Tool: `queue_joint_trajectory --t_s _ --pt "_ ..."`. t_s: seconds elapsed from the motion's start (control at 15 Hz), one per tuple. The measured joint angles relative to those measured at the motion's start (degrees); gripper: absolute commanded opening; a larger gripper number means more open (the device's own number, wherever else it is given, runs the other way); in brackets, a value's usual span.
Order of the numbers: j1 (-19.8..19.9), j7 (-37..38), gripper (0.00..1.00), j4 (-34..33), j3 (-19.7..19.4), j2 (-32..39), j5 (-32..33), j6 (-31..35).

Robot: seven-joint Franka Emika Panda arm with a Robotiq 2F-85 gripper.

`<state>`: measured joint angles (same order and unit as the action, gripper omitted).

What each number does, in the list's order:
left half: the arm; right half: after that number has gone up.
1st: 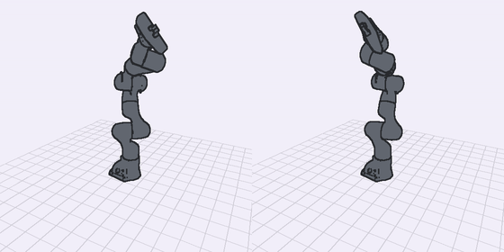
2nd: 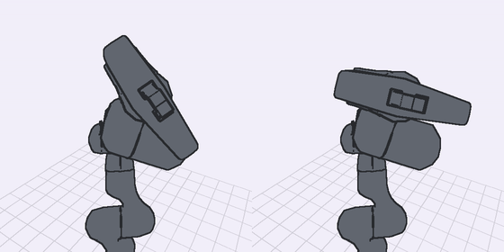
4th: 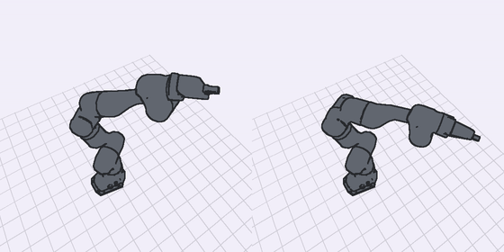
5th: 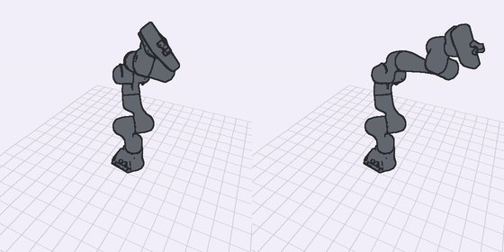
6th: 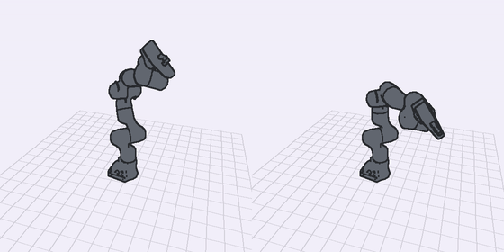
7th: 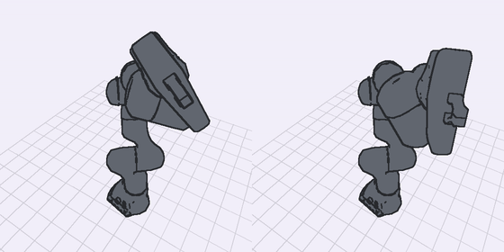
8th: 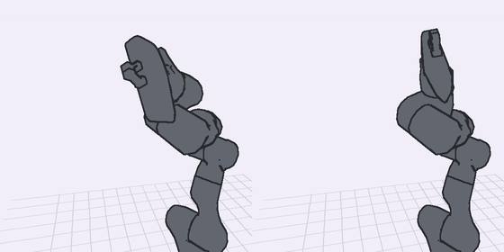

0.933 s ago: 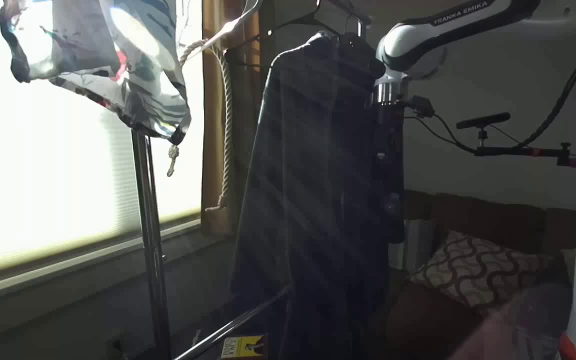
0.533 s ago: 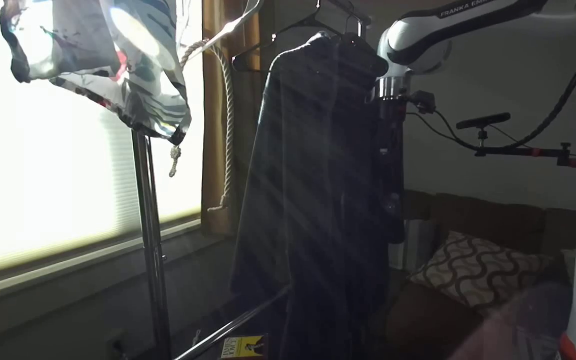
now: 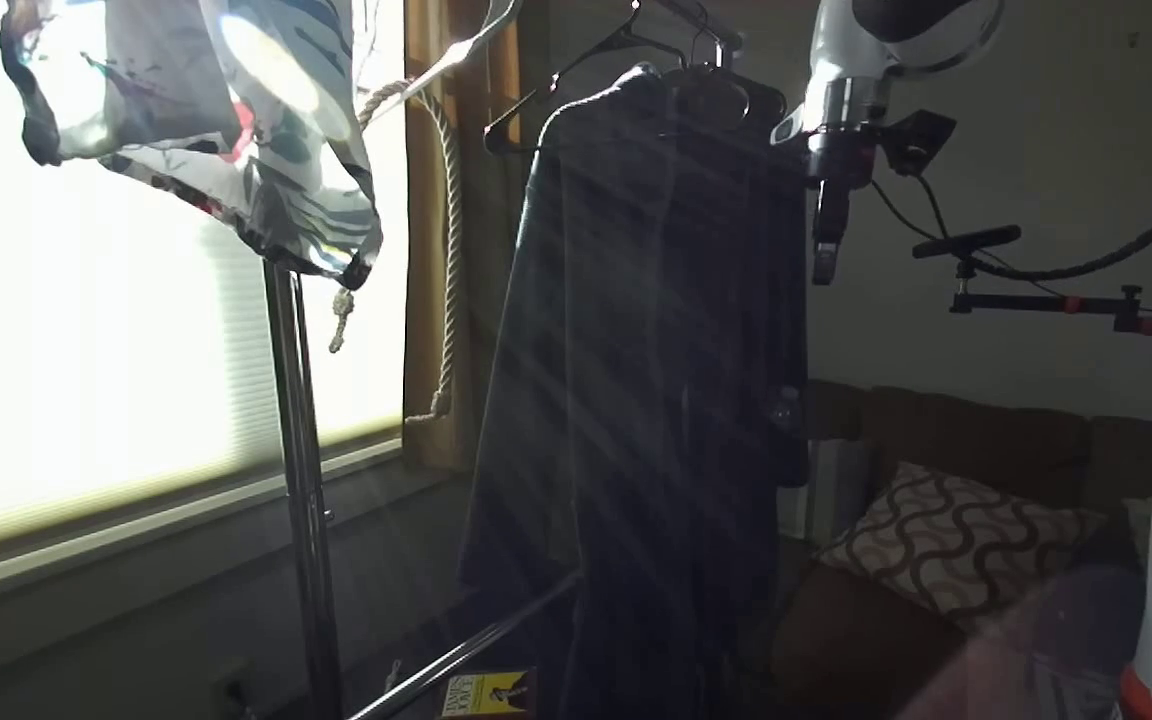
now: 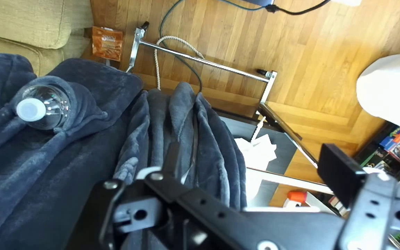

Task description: Move the empty black clothes hanger from the top rail to the bottom rail

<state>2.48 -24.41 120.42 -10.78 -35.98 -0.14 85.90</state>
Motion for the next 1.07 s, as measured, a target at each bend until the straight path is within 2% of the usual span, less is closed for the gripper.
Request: queue_joint_trajectory --t_s 0.53,0.67,0.87,1.07 --pt "-0.29 9.57 1.0 0.05 3.48 -8.25 -6.35 6.54" --pt "-0.3 9.51 1.0 -0.12 3.49 -8.34 -6.36 7.04" --pt "-0.48 7.32 1.0 -0.88 3.19 -8.28 -6.07 11.34" --pt "-1.12 3.98 1.0 -4.27 2.91 -8.43 -4.99 11.92"
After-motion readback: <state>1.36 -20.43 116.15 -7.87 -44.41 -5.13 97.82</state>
